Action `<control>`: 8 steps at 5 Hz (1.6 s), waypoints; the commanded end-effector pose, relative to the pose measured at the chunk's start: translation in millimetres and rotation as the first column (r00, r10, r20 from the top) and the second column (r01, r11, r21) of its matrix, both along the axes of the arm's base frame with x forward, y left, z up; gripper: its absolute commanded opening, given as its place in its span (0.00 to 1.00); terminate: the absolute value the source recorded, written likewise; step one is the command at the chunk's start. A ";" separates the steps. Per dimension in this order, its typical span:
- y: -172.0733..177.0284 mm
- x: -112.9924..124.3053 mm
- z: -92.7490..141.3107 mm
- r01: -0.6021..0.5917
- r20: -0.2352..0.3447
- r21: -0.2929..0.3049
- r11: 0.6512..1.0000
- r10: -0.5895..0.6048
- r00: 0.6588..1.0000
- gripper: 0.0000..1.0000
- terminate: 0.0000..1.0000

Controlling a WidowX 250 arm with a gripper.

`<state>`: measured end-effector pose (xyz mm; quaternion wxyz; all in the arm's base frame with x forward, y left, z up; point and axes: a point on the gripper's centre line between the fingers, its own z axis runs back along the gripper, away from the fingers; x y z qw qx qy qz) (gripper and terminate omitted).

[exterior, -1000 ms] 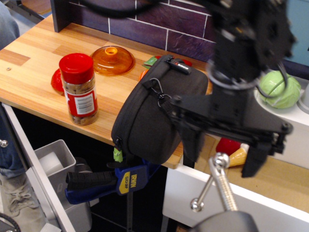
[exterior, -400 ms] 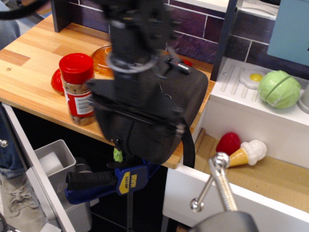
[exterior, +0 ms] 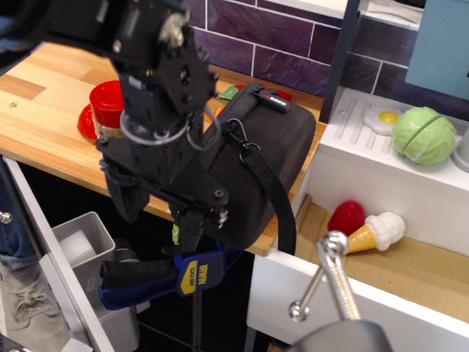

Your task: Unzip zipper bag

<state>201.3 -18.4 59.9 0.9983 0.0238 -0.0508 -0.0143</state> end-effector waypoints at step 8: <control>-23.6 39.7 56.4 -0.048 0.160 -0.182 0.982 0.078 0.984 0.00 0.00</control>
